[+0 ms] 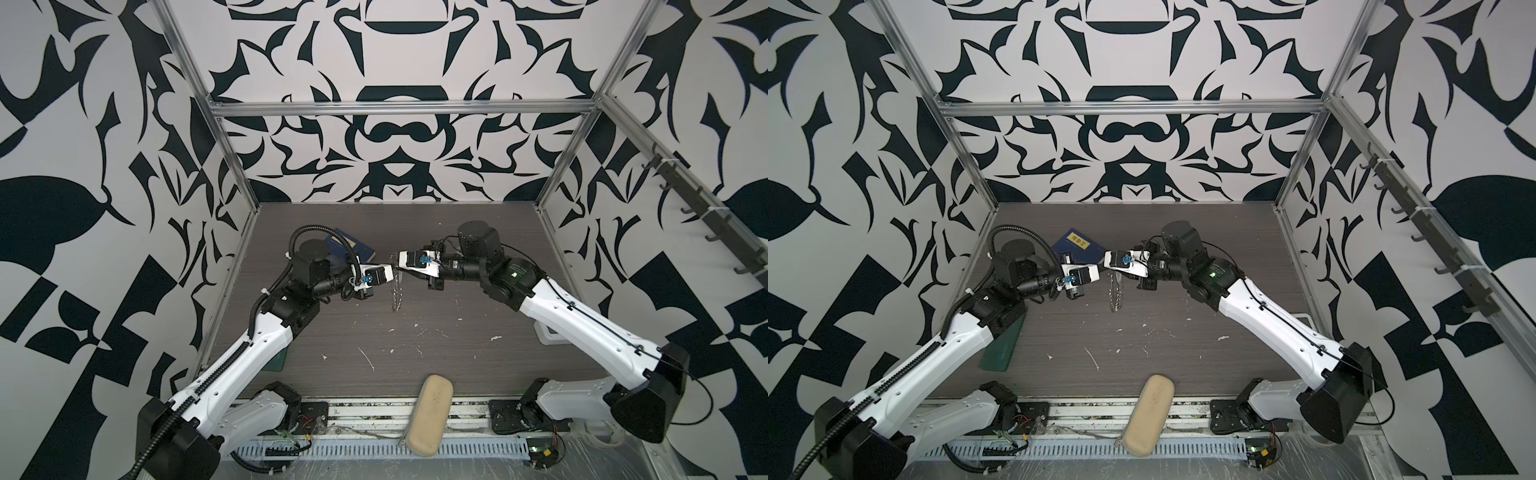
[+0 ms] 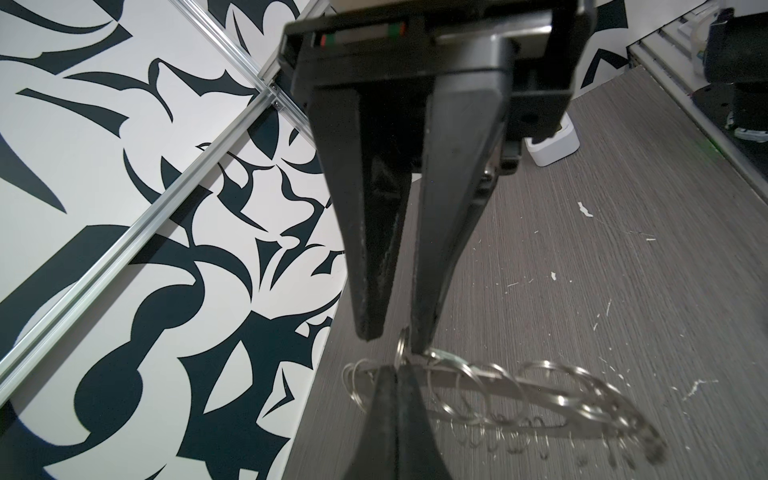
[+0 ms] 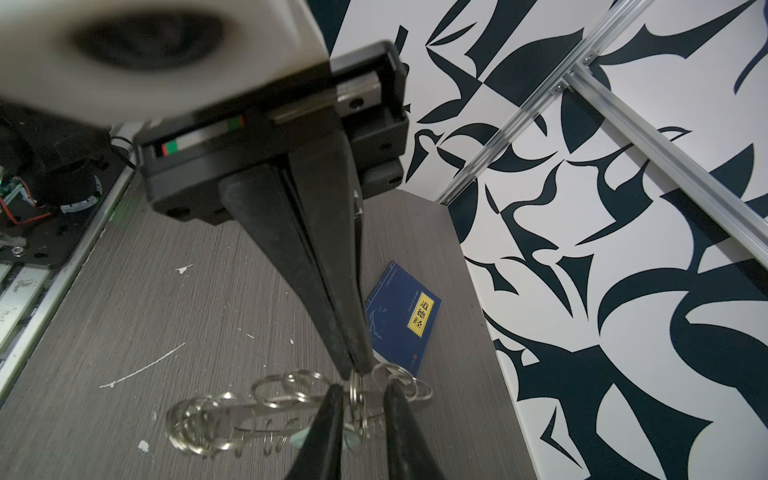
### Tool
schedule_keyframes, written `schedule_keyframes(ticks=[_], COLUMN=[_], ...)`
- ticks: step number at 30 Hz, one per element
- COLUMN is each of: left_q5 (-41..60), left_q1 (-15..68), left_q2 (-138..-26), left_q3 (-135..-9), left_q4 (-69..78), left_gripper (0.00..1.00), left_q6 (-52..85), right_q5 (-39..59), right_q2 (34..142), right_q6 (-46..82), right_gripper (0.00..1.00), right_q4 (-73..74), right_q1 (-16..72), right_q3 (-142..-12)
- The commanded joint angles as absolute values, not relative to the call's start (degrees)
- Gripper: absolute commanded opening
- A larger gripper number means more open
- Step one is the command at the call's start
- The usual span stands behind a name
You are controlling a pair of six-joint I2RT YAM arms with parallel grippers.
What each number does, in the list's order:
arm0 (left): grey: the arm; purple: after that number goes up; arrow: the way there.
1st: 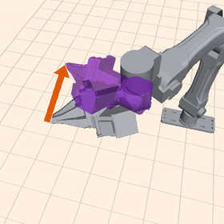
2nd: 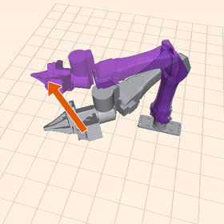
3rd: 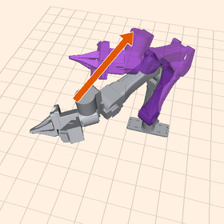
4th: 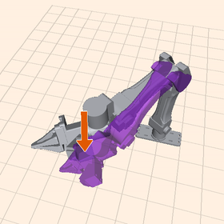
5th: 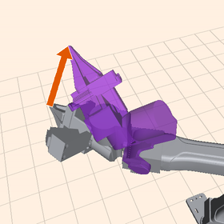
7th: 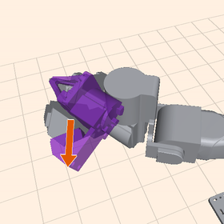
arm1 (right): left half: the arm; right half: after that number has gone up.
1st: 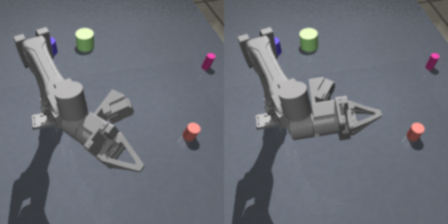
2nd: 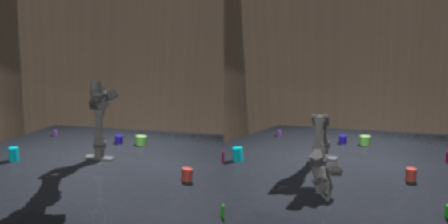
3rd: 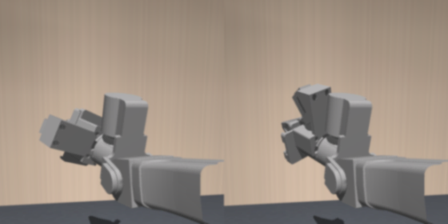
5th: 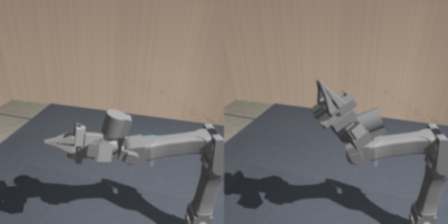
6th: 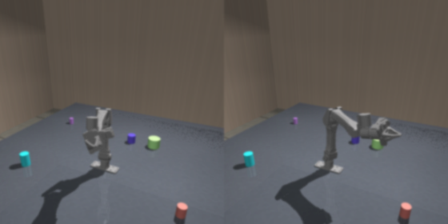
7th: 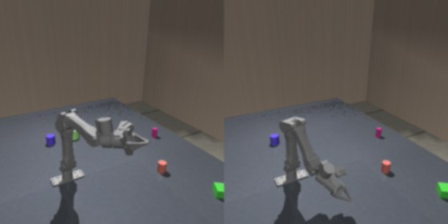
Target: Remove the keys from the keyring
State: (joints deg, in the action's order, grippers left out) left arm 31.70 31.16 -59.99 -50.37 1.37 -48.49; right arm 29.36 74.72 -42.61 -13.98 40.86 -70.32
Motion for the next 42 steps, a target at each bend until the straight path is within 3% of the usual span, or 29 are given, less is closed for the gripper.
schedule_keyframes(ticks=[1,6,12,15,21,42], left_q5=[32.8,33.9,36.7,40.0,42.9,46.5], left_q1=[31.3,31.3,30.4,29.2,28.2,27.8], left_q2=[-58.6,-58.7,-58.2,-58.7,-58.6,-59.4], left_q3=[-51.9,-51.8,-51.4,-51.8,-51.4,-52.0], left_q4=[2.3,2.3,4.5,4.3,6.0,6.1], left_gripper=[0.00,0.00,0.00,0.10,0.15,0.12], left_q6=[-48.2,-48.1,-41.8,-39.7,-37.5,-36.2], right_q5=[29.8,29.8,30.5,32.3,35.4,40.2], right_q2=[74.4,74.5,72.9,71.1,69.5,69.5], right_q6=[-43.0,-43.6,-44.6,-44.0,-45.3,-42.1], right_gripper=[0.21,0.00,0.00,0.00,0.00,0.00], right_q4=[-14.3,-14.3,-12.0,-7.7,-5.4,0.8], right_q1=[41.2,41.3,41.3,41.2,40.7,40.1], right_q3=[-72.9,-73.1,-71.1,-68.2,-66.2,-64.9])
